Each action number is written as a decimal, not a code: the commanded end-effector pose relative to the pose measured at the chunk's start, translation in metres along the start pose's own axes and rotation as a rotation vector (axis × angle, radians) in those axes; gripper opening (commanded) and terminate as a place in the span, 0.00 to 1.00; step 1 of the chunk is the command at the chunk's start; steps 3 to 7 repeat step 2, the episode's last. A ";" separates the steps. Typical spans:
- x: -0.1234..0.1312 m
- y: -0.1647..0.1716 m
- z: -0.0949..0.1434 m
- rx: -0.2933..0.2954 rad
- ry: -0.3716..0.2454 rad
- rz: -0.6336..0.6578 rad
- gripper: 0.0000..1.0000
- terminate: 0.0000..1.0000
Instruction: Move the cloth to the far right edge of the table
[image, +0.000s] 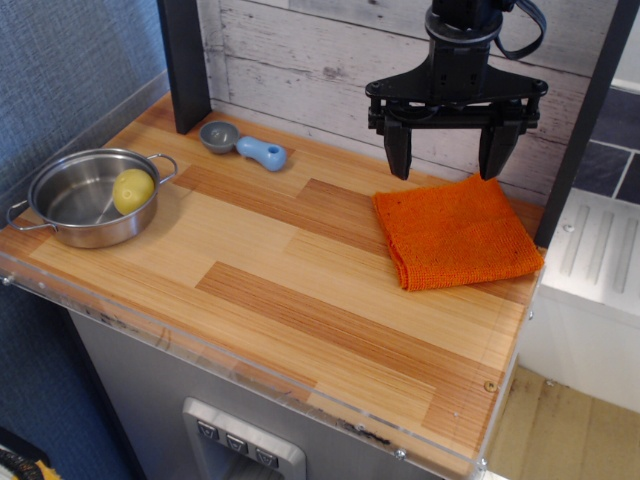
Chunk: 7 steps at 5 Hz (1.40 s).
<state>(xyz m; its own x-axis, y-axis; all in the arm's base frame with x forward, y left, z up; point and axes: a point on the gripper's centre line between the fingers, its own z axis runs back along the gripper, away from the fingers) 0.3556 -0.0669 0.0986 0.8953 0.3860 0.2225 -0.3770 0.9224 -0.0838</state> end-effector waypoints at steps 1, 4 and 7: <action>0.005 -0.001 0.017 -0.028 -0.046 -0.003 1.00 0.00; 0.005 -0.001 0.017 -0.028 -0.046 -0.003 1.00 1.00; 0.005 -0.001 0.017 -0.028 -0.046 -0.003 1.00 1.00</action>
